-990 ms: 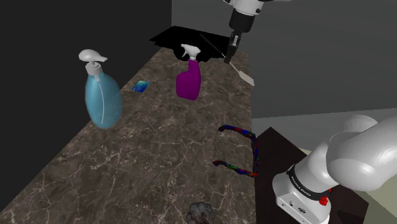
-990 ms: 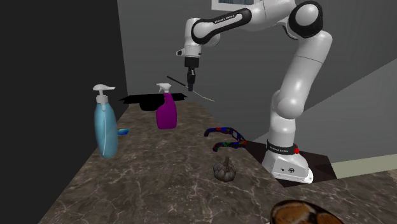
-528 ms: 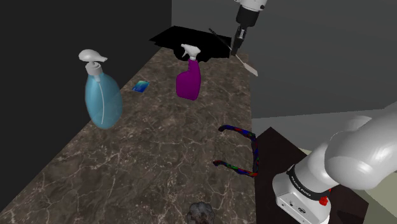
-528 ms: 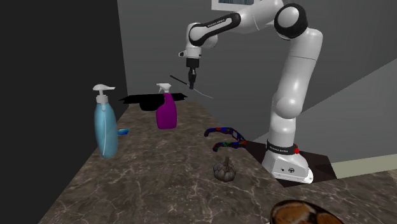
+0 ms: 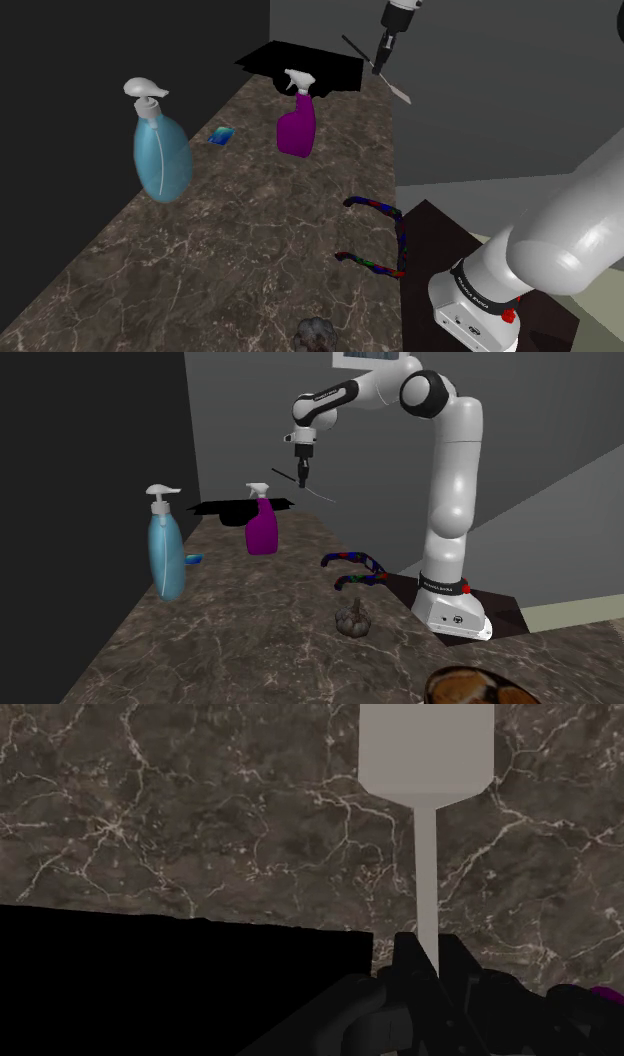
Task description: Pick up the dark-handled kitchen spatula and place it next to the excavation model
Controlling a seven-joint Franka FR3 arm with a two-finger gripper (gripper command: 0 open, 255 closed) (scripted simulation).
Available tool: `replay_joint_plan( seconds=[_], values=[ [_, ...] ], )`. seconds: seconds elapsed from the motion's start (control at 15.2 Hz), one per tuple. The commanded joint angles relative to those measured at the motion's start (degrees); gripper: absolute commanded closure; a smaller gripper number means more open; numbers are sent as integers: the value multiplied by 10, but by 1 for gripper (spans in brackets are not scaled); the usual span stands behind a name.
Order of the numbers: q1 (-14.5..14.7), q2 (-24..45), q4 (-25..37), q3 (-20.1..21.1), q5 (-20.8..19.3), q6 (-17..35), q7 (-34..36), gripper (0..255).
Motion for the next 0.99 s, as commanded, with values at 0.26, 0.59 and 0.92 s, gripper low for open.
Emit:
replay_joint_plan(
  seconds=[0.26,0.59,0.92],
  values=[
    [-33,81,82,-23,30,-9,-61,255],
    [-32,84,47,-22,32,29,-64,255],
    [-32,90,16,-22,36,65,-68,255]
  ],
)
